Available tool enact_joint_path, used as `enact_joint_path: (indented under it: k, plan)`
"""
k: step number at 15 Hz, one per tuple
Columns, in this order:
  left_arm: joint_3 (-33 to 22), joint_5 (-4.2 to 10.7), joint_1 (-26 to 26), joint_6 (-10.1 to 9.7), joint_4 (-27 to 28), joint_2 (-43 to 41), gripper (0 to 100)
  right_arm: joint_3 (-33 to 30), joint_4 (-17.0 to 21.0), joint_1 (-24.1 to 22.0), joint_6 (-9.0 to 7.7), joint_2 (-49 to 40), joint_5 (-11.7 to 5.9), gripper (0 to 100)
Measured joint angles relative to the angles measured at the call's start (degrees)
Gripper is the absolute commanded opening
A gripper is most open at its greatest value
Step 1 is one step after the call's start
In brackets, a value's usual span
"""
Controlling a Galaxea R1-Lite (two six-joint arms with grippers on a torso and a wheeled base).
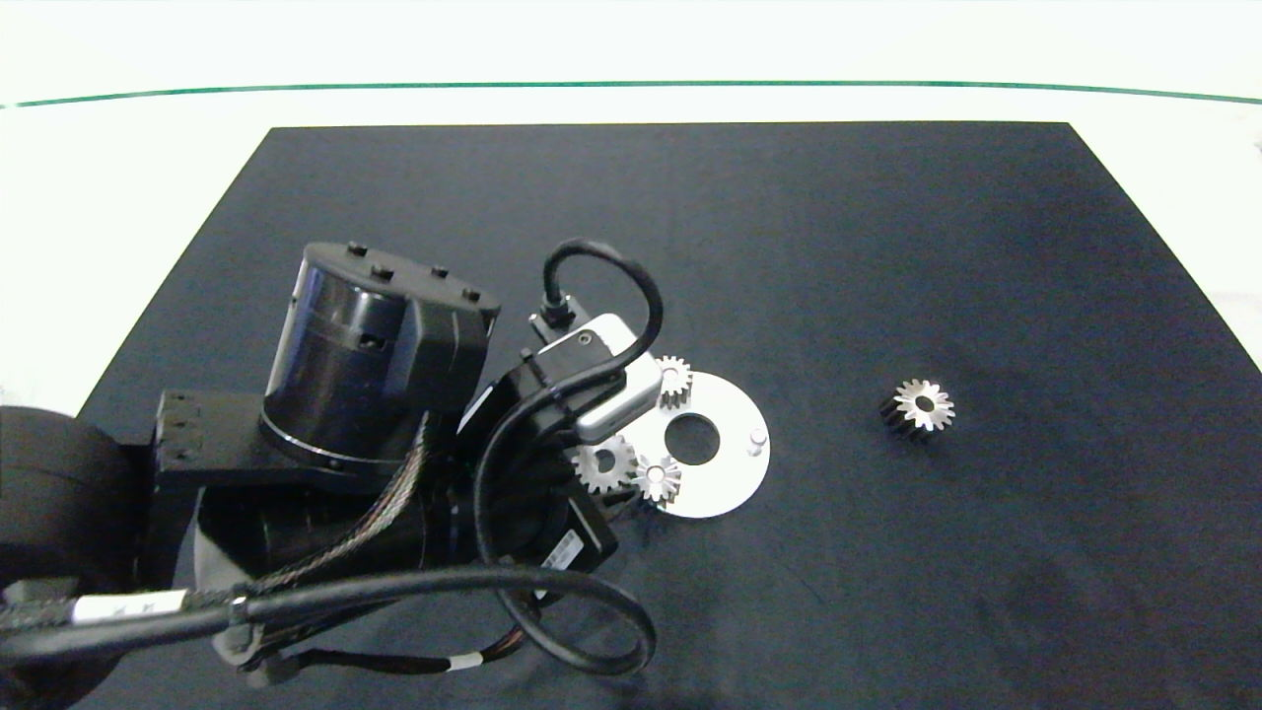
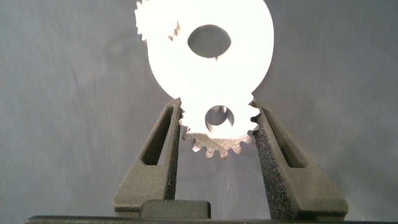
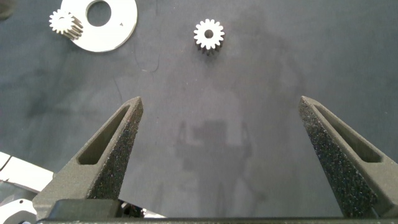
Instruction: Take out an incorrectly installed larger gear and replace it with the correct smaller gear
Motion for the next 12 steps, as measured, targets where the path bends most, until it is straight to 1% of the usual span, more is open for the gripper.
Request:
enact_joint_path:
  k: [2, 3, 5, 7, 12]
  plan:
    - [-4.35, 0.52, -1.66, -0.60, 0.09, 3.17, 22, -0.09, 2.12, 0.00, -0.05, -1.95, -0.02, 100]
    - [-6.12, 1.05, -2.46, -0.77, 0.06, 4.86, 22, -0.09, 2.65, 0.02, -0.02, -2.84, 0.00, 100]
    - [-9.90, 1.57, -3.86, -0.99, 0.06, 8.42, 22, -0.09, 2.86, 0.05, -0.09, -4.30, -0.02, 100]
    - [-13.29, 1.71, -5.02, -1.38, 0.17, 12.03, 22, 0.13, 2.94, 0.06, -0.16, -5.23, 0.00, 100]
    - [-18.63, 1.79, -5.91, -1.35, 0.22, 18.52, 22, 0.96, 2.91, 0.22, -0.05, -6.06, 0.20, 100]
